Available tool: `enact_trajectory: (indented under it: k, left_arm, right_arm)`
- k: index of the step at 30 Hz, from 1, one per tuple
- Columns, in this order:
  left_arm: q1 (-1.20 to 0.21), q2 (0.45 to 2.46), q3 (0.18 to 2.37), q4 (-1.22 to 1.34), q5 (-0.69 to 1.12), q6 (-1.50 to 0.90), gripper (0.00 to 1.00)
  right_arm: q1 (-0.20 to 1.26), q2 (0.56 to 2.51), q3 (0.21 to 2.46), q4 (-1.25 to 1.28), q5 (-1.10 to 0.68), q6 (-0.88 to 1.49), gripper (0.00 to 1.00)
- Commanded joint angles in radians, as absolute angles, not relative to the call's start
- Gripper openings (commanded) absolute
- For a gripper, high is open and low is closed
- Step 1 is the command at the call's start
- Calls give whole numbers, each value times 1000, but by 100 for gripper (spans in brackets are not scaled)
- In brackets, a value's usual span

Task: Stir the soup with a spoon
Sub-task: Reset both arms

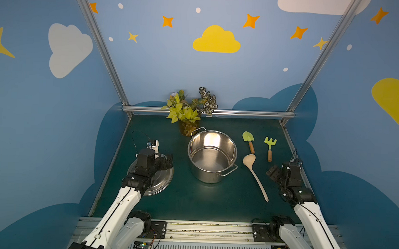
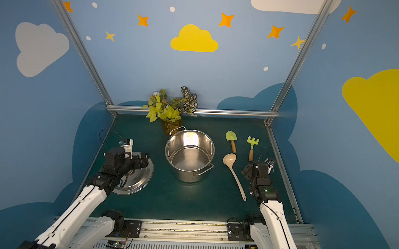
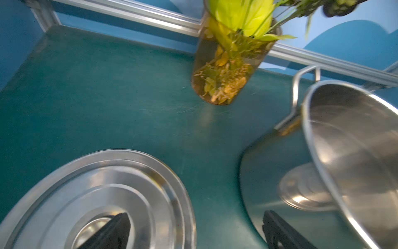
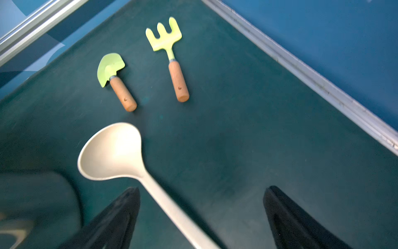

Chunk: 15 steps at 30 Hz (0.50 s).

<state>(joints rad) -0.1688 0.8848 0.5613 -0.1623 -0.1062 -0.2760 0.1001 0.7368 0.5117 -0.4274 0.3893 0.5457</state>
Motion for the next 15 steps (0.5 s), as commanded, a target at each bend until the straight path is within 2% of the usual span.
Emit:
enact_trajectory:
  k: [1, 10, 11, 13, 15]
  left_arm:
    - [-137, 931, 487, 107, -209, -186, 100]
    - [-95, 1324, 367, 650, -270, -49, 100]
    - [-90, 1365, 373, 693, -253, -29, 100]
    - [-89, 1397, 438, 620, -209, 19, 100]
    - [-84, 1456, 419, 724, -176, 38, 100]
  right_arm:
    - [122, 777, 428, -34, 555, 334, 96]
    - [138, 1207, 390, 467, 565, 141, 96]
    - [139, 1243, 401, 492, 559, 114, 96]
    - [128, 1296, 406, 564, 513, 85, 96]
    - [109, 1378, 419, 622, 458, 79, 96]
